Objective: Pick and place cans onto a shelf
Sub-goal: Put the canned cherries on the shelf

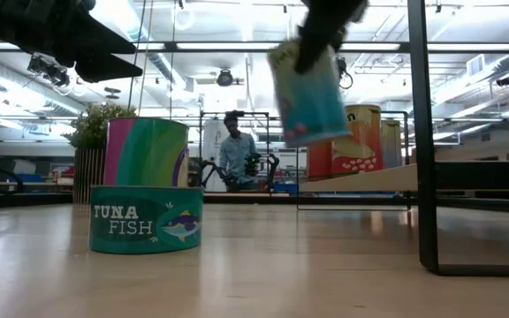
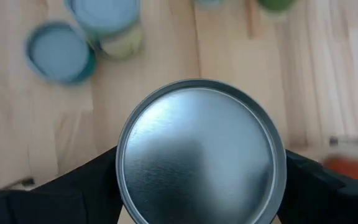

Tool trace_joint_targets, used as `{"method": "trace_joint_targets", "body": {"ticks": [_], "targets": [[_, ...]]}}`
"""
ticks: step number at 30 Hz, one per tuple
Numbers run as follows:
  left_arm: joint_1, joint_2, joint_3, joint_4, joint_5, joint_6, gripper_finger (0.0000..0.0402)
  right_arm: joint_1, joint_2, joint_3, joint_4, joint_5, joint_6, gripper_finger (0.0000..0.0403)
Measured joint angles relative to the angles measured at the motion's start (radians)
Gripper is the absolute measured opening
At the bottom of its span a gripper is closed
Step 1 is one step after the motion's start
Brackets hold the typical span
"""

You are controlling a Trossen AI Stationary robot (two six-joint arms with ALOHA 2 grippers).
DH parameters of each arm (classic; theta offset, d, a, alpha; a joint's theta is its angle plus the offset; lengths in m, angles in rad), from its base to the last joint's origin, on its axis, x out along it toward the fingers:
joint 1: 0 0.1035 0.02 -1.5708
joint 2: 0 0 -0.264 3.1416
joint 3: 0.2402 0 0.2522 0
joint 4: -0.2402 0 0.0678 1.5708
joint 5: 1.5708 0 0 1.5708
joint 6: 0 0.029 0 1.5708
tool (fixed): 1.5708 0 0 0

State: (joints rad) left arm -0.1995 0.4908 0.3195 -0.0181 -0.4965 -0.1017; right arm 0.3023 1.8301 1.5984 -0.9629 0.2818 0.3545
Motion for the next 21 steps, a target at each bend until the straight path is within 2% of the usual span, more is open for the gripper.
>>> {"method": "trace_joint_targets", "body": {"ticks": [11, 21], "targets": [[0.0, 0.0, 0.0, 0.0, 0.0, 0.0, 0.0389, 0.031, -0.243, -0.338, 0.142, 0.039, 0.223, 0.0329], [0.0, 0.0, 0.0, -0.001, 0.0, -0.001, 0.0389, 0.067, -0.286, -0.45, 0.162, 0.037, 0.294, 0.0329]]}}
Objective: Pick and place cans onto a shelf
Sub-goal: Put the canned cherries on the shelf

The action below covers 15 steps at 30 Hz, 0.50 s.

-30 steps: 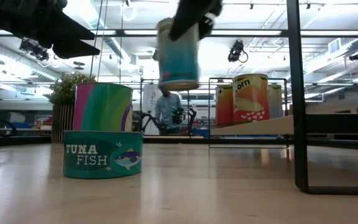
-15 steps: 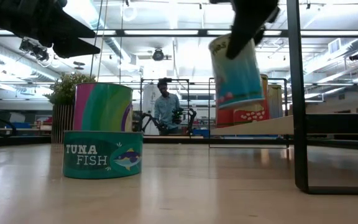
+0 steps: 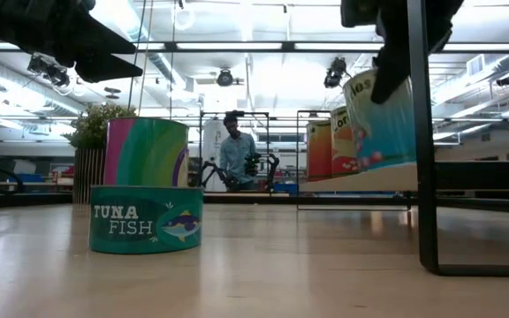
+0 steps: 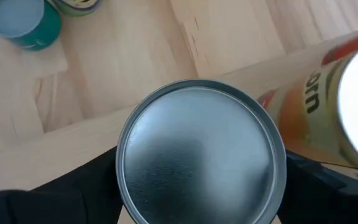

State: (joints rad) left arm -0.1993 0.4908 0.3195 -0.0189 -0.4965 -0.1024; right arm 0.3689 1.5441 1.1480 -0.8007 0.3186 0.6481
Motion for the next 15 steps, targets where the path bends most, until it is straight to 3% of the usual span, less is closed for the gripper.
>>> {"method": "trace_joint_targets", "body": {"ticks": [5, 15], "targets": [[0.0, 0.0, 0.0, 0.0, 0.0, 0.0, 0.0389, 0.003, -0.001, -0.025, 0.008, 0.061, 0.033, 0.0336], [0.0, 0.0, 0.0, 0.0, 0.0, -0.002, 0.0389, 0.001, 0.001, -0.002, -0.009, 0.051, 0.041, 0.0384]]}}
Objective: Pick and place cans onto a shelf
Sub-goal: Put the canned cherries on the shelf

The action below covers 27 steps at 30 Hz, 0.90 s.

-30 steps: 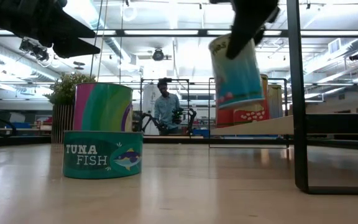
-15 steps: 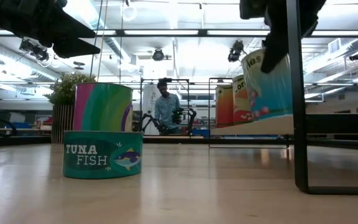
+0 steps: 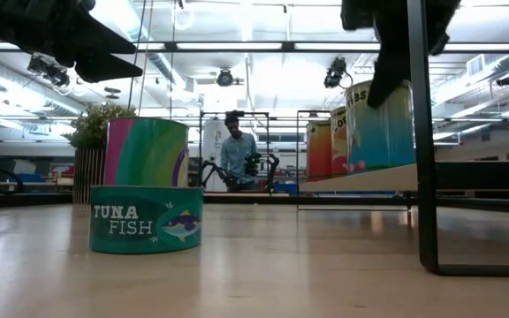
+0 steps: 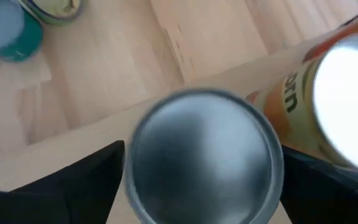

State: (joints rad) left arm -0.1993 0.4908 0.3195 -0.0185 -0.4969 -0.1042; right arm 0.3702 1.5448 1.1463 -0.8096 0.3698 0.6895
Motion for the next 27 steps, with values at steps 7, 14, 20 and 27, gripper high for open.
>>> {"method": "trace_joint_targets", "body": {"ticks": [7, 14, 20, 27], "targets": [[0.0, 0.0, 0.0, 0.0, 0.0, -0.012, 0.0389, 0.0, 0.0, 0.092, -0.07, 0.033, -0.012, 0.0383], [0.0, 0.0, 0.0, 0.0, 0.0, -0.011, 0.0389, 0.015, 0.0, 0.101, -0.067, 0.034, -0.087, 0.0382], [0.0, 0.0, 0.0, 0.0, 0.0, -0.008, 0.0389, 0.038, 0.005, 0.102, -0.061, 0.091, -0.156, 0.0382], [0.0, 0.0, 0.0, 0.0, 0.0, -0.008, 0.0389, 0.054, 0.019, 0.101, -0.088, 0.188, -0.215, 0.0382]]}}
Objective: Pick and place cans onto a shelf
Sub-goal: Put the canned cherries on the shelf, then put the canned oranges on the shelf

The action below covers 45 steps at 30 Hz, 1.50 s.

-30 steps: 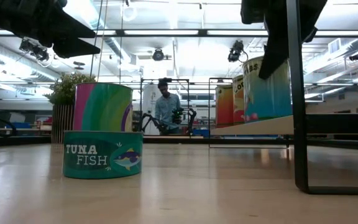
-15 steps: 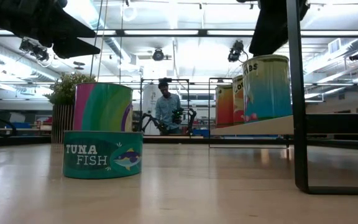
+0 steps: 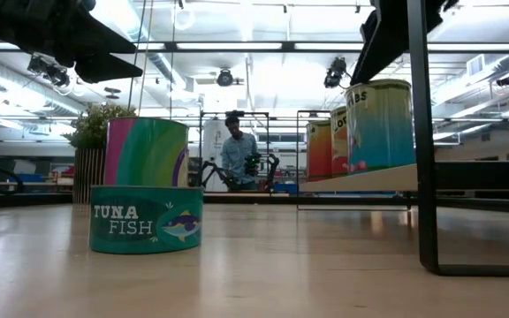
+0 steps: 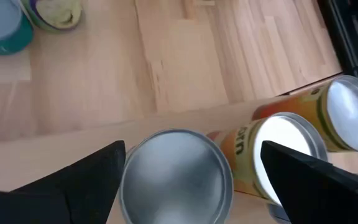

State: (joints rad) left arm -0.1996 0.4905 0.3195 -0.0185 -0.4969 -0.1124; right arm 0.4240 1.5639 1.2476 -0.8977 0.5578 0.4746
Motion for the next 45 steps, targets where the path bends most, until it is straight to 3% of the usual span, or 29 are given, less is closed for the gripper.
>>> {"method": "trace_joint_targets", "body": {"ticks": [12, 17, 21, 26, 34, 38, 45], "targets": [[0.0, 0.0, 0.0, 0.015, 0.0, 0.002, 0.0389, -0.011, 0.036, 0.013, 0.038, 0.066, -0.095, 0.0382], [0.0, 0.0, 0.0, 0.019, 0.0, 0.004, 0.0389, -0.052, 0.033, 0.04, 0.247, 0.125, -0.241, 0.0382], [0.0, 0.0, 0.0, -0.04, -0.017, 0.004, 0.0389, -0.13, 0.039, 0.042, 0.444, 0.033, -0.336, 0.0381], [0.02, 0.0, 0.0, -0.21, -0.2, -0.048, 0.0389, -0.221, 0.069, 0.042, 0.568, -0.071, -0.407, 0.0374], [0.2, 0.073, 0.001, -0.223, -0.268, -0.141, 0.0389, -0.33, 0.171, 0.044, 0.711, -0.218, -0.457, 0.0373], [0.294, 0.182, 0.002, -0.179, -0.252, -0.145, 0.0389, -0.357, 0.226, 0.076, 0.704, -0.23, -0.497, 0.0373], [0.437, 0.354, 0.002, -0.123, -0.135, -0.135, 0.0389, -0.399, 0.276, 0.173, 0.674, -0.278, -0.557, 0.0373]]}}
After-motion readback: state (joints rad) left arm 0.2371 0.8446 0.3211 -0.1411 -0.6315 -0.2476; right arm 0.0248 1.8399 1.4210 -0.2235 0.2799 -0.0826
